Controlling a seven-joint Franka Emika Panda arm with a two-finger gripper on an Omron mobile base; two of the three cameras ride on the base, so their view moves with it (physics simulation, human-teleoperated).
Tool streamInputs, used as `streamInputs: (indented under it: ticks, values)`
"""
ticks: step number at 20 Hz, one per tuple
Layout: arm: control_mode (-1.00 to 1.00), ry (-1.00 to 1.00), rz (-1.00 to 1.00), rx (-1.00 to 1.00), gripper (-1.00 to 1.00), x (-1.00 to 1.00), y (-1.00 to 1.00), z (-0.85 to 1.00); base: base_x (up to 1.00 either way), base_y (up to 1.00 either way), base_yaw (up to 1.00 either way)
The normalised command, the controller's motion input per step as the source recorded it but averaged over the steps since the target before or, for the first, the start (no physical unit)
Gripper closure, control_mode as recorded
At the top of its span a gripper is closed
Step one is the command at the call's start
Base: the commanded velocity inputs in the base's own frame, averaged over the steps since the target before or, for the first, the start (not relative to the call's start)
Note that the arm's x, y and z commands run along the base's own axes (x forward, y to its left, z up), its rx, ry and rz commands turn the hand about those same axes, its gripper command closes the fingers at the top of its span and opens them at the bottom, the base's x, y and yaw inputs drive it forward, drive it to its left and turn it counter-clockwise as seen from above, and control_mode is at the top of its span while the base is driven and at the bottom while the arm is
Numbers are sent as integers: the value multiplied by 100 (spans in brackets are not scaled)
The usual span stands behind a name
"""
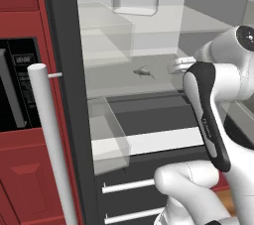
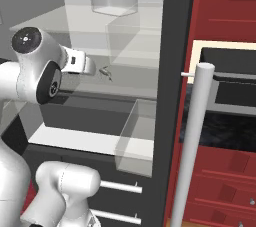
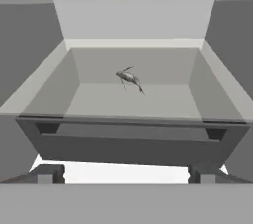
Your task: Take the fish out of the fridge, briefly rinse it in the sink, and place it on the tray next to the sink.
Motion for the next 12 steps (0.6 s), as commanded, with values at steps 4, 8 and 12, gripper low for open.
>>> streamInputs:
  ticks: [4, 8, 12]
  values:
    - [-100, -24, 0, 6, -100, -22, -19, 41, 0, 0, 0]
    - [-100, 1, 0, 0, -100, 4, -3, -8, 0, 0, 0]
    - [-100, 10, 0, -8, -100, 12, -4, -45, 0, 0, 0]
